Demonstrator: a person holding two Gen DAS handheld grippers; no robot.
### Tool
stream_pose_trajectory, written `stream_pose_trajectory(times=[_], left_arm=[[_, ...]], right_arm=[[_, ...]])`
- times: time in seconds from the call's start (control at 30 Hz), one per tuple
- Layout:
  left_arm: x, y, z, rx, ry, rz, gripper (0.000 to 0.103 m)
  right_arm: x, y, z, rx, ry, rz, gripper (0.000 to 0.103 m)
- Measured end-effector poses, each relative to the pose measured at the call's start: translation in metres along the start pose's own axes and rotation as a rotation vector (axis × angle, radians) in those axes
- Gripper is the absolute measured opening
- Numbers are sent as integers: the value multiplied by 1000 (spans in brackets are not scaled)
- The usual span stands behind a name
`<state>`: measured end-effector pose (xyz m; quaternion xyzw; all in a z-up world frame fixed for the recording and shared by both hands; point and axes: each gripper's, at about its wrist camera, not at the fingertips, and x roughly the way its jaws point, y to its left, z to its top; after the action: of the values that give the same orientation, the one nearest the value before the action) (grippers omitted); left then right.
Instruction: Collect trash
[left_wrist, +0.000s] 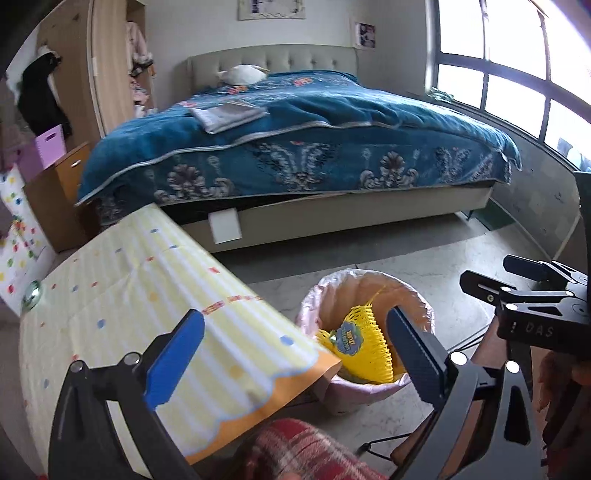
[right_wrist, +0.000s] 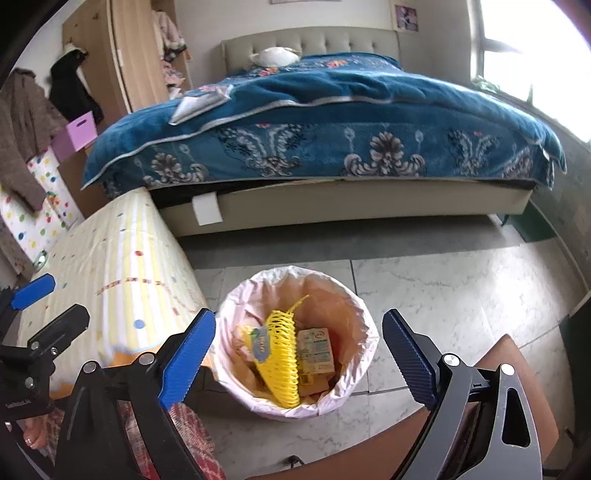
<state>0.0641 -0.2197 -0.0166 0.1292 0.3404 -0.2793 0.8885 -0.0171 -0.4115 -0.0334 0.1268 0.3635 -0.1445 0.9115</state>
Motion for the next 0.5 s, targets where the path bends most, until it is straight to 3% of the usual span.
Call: stream_pose_trajectory(times=[0.2,0.5], left_arm=[[-47,26,-9,-58,-57,56,96],[-109,68,-30,-159,-78,190,96]], right_arm=[[-26,18,0,-34,-28,41,94],[-73,85,-1,-168,-83,99,96]])
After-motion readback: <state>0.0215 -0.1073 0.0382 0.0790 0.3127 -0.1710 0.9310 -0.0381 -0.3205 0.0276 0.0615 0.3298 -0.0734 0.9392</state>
